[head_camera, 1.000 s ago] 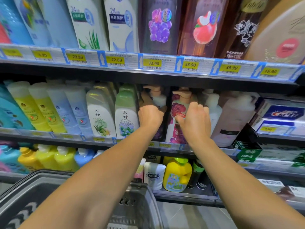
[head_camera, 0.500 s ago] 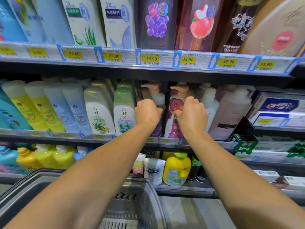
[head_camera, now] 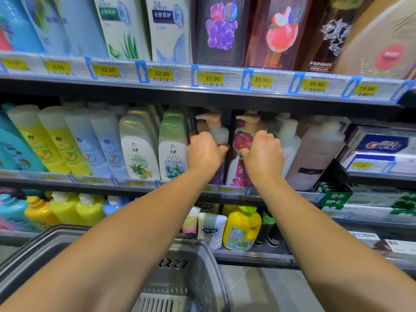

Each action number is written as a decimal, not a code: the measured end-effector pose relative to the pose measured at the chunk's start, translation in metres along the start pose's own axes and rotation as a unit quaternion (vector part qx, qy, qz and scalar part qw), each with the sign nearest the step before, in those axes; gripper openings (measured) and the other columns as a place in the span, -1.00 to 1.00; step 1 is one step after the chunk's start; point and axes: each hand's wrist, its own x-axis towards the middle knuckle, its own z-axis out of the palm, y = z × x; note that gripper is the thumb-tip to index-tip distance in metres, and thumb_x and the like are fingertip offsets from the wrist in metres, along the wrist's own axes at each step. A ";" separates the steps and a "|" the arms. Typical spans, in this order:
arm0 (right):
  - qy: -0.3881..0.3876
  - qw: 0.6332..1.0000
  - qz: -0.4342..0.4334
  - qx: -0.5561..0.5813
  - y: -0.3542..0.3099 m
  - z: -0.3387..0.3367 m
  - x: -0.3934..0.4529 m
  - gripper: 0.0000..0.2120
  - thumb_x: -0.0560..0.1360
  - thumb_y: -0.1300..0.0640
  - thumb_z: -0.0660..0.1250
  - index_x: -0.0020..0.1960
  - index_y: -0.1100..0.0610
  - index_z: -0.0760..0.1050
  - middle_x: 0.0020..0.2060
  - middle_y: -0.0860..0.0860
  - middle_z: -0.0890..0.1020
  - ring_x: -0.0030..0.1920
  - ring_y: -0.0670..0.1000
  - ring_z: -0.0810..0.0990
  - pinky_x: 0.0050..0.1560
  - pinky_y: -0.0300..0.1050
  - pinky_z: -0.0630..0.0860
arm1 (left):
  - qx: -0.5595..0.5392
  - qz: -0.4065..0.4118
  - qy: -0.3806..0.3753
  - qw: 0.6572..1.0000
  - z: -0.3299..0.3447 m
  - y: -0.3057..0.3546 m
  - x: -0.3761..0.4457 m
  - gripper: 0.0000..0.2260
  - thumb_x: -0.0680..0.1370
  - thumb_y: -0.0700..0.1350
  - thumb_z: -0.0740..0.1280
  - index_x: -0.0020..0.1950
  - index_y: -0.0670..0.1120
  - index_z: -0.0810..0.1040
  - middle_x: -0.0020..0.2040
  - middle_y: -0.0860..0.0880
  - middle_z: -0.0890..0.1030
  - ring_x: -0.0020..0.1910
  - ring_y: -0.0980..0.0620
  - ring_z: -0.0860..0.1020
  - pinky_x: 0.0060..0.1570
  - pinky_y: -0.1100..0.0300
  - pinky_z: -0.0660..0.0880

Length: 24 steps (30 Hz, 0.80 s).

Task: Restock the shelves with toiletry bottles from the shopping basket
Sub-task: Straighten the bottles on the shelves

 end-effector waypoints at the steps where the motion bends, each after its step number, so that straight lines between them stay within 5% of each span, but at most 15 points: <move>1: 0.000 1.000 0.001 -0.001 -0.001 0.000 0.000 -0.67 0.49 0.05 0.44 0.09 0.23 0.44 0.01 0.17 0.56 0.08 0.18 0.48 -0.19 -0.04 0.29 | 0.002 0.001 -0.002 1.000 -0.001 0.000 0.000 -0.59 0.43 0.12 0.48 0.01 -0.20 0.55 0.05 -0.22 0.55 -0.03 -0.27 0.55 -0.15 0.02 0.44; 19: -0.004 1.000 0.000 0.028 -0.002 -0.026 -0.008 -0.59 0.45 0.08 0.47 0.15 0.19 0.34 0.10 0.15 0.45 0.13 0.21 0.44 -0.03 0.06 0.41 | -0.049 -0.011 -0.040 0.998 -0.026 0.006 -0.019 -0.46 0.43 0.03 0.49 0.25 -0.18 0.35 0.23 -0.19 0.44 0.17 -0.22 0.50 -0.02 0.02 0.43; 24: -0.037 0.999 -0.008 0.022 0.001 -0.049 -0.022 -0.45 0.47 0.08 0.43 0.36 0.15 0.29 0.27 0.10 0.40 0.26 0.19 0.39 0.06 0.08 0.44 | -0.054 0.056 -0.039 0.996 -0.039 -0.004 -0.043 -0.40 0.46 0.01 0.43 0.39 -0.14 0.28 0.30 -0.14 0.42 0.20 -0.20 0.47 -0.04 0.01 0.41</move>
